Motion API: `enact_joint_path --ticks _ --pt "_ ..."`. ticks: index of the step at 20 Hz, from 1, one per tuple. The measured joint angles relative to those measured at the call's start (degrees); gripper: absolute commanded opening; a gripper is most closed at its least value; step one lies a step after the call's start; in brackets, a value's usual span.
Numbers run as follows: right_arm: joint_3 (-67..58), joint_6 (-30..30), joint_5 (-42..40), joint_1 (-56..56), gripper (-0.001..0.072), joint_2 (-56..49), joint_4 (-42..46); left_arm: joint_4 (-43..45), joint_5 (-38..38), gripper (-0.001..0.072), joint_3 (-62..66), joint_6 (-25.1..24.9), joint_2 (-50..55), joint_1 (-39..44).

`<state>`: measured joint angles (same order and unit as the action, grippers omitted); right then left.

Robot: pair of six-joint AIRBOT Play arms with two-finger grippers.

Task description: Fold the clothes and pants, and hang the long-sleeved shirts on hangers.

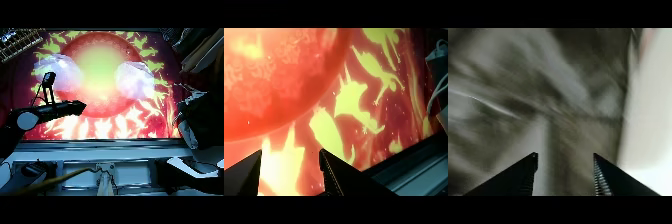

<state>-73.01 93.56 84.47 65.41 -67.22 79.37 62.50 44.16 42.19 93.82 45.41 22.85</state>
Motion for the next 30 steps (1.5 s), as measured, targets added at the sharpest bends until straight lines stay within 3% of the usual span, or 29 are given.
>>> enact_joint_path --ticks 5,9,13,18,30 --pt "-9.4 -3.4 -9.1 -10.2 0.0402 0.0 -22.7 1.1 0.7 0.0392 6.9 -2.2 2.5 0.0" --pt "-12.2 -5.3 -11.1 -25.7 0.0401 0.1 -31.4 8.0 8.8 0.0392 23.7 -3.1 9.9 0.0" --pt "-13.0 -6.1 -9.5 -42.8 0.0402 0.1 -26.5 15.5 16.3 0.0392 35.1 -3.3 15.1 -0.1" --pt "-13.3 -6.2 -8.9 -57.1 0.0402 0.1 -21.0 18.4 19.2 0.0392 38.5 -3.3 16.8 -0.1" --pt "-13.3 -6.2 -8.9 -65.2 0.0402 0.1 -19.3 19.4 20.1 0.0392 39.2 -3.2 17.2 -0.1"
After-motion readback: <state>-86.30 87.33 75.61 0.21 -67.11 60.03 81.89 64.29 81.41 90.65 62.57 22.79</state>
